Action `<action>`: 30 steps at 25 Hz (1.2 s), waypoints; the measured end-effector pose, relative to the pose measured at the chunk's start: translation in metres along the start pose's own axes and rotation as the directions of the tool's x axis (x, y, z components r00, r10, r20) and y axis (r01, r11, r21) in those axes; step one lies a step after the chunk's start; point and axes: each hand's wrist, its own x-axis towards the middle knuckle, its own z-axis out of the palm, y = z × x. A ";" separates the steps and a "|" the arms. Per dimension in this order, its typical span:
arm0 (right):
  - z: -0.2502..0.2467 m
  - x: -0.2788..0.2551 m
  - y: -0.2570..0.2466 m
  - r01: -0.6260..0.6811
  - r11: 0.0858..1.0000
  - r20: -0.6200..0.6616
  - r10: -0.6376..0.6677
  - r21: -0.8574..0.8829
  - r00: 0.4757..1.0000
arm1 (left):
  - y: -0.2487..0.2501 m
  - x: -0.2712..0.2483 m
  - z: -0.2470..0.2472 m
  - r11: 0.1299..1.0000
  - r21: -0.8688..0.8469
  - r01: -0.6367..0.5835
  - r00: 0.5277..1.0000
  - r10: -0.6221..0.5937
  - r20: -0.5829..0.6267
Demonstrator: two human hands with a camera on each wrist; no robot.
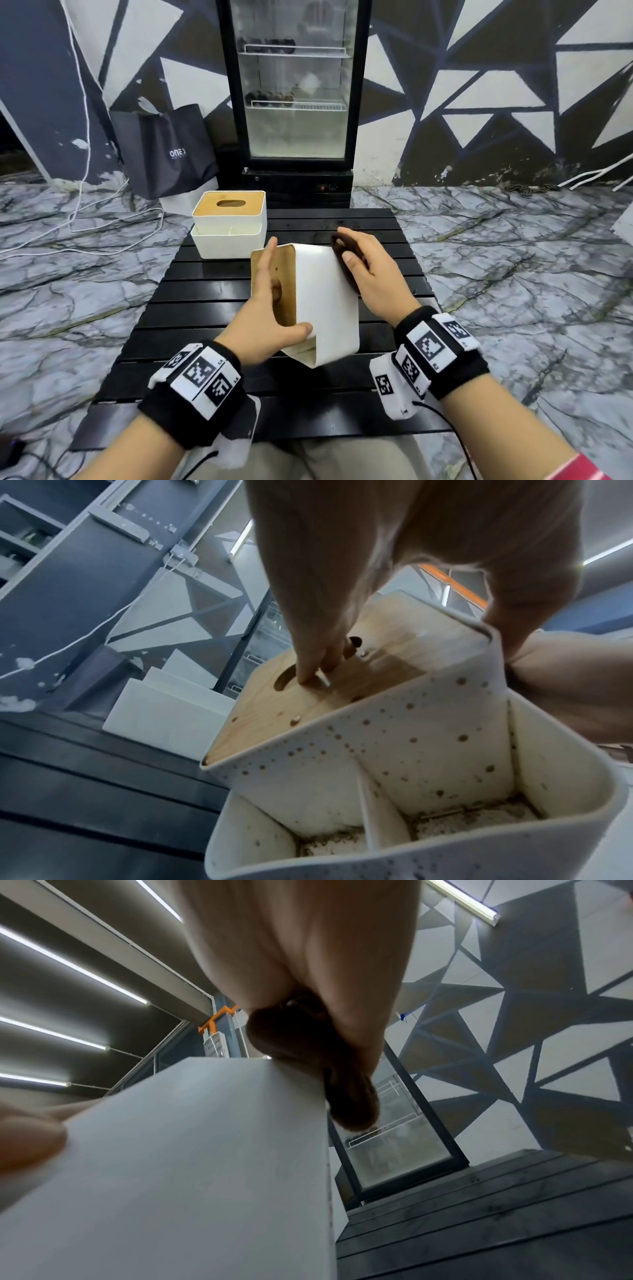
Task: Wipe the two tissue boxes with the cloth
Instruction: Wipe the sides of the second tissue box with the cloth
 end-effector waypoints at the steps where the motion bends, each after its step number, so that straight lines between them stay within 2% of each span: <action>1: 0.001 -0.002 0.000 -0.010 1.000 -0.019 0.010 0.023 1.000 | 0.000 0.000 -0.001 1.000 0.015 -0.005 1.000 0.004 0.018; 4: 0.003 -0.009 0.002 -0.056 0.994 -0.029 0.059 0.092 0.998 | 0.001 -0.002 -0.003 0.992 0.122 -0.033 0.997 0.024 0.075; 7: 0.009 -0.020 0.012 -0.107 0.988 -0.010 0.109 0.112 0.994 | -0.001 -0.004 0.000 0.989 0.147 -0.016 0.998 0.008 0.055; 13: 0.017 -0.035 0.013 -0.099 0.994 0.049 0.097 0.046 0.994 | -0.002 0.004 0.009 0.991 -0.122 0.049 0.989 -0.065 -0.130; 18: 0.016 -0.035 0.011 -0.124 0.991 0.012 0.124 0.045 0.992 | -0.004 0.005 0.008 0.979 -0.203 0.023 0.986 -0.055 -0.155; 24: 0.022 -0.033 0.010 -0.141 0.989 -0.096 0.144 0.033 0.985 | -0.008 0.004 0.003 0.989 -0.145 -0.017 0.997 0.005 -0.080; 30: 0.036 -0.035 -0.005 -0.010 1.000 -0.098 0.012 0.016 0.995 | -0.009 0.005 0.011 0.999 -0.005 -0.034 0.998 0.034 -0.053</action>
